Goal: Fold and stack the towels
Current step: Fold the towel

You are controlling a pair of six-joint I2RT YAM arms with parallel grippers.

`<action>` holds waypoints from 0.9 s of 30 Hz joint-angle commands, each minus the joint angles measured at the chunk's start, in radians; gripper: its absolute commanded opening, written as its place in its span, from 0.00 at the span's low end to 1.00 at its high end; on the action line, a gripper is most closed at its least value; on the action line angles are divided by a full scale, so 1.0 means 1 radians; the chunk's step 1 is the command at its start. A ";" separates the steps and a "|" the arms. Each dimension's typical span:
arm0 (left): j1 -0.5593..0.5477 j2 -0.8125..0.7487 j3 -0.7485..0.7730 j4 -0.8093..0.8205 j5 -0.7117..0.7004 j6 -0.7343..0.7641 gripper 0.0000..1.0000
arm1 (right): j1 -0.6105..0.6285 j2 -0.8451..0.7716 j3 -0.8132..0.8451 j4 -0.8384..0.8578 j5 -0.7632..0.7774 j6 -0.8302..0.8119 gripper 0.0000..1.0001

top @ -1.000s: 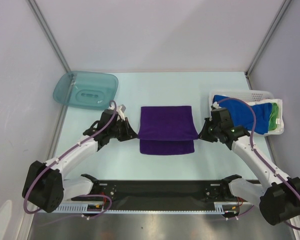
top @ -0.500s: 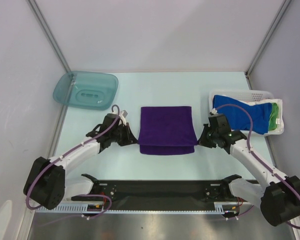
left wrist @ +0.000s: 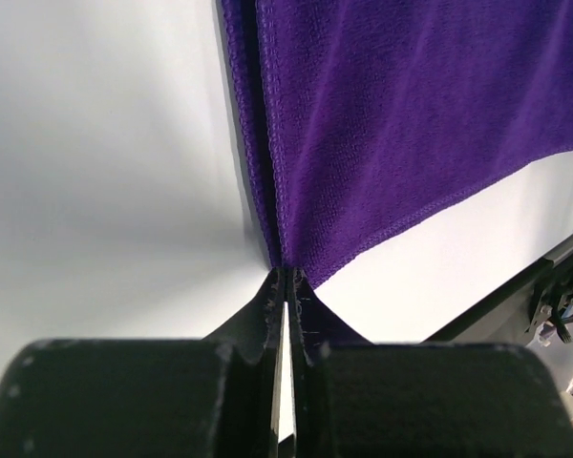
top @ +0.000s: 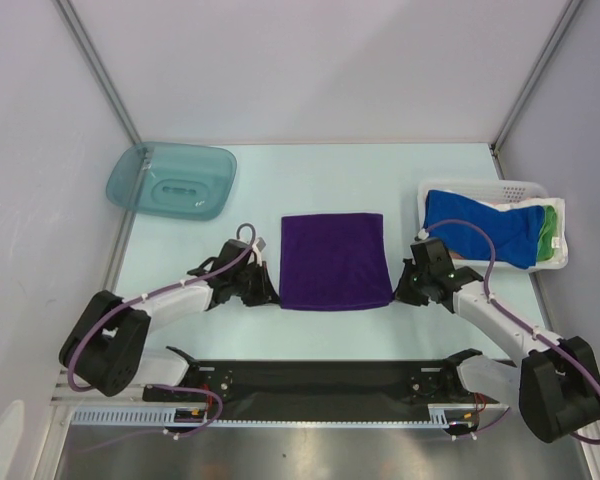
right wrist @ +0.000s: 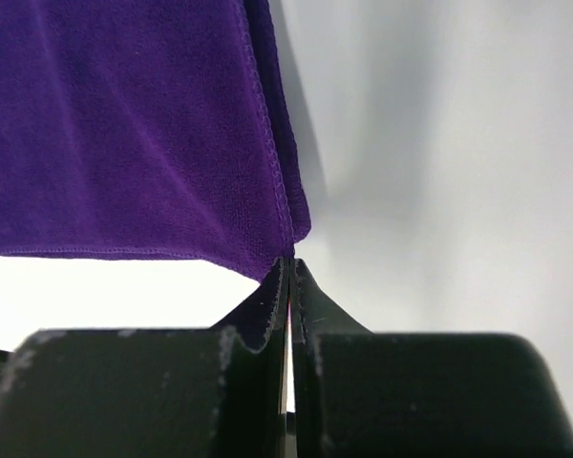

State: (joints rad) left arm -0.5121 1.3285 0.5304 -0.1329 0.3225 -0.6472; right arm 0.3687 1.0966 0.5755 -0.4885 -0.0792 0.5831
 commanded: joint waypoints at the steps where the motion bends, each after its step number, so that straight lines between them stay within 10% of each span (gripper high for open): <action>1: -0.008 0.009 -0.010 0.050 0.027 -0.008 0.06 | 0.009 0.014 -0.025 0.041 0.002 0.018 0.01; 17: -0.008 0.057 -0.004 0.036 0.009 0.006 0.13 | -0.043 0.009 -0.051 0.022 0.019 -0.002 0.00; 27: 0.000 -0.029 0.172 -0.128 -0.098 0.072 0.42 | -0.047 0.020 0.092 0.014 0.044 -0.011 0.53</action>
State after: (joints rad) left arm -0.5152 1.3537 0.5961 -0.2035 0.2897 -0.6189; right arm 0.3248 1.1160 0.5617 -0.4938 -0.0597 0.5831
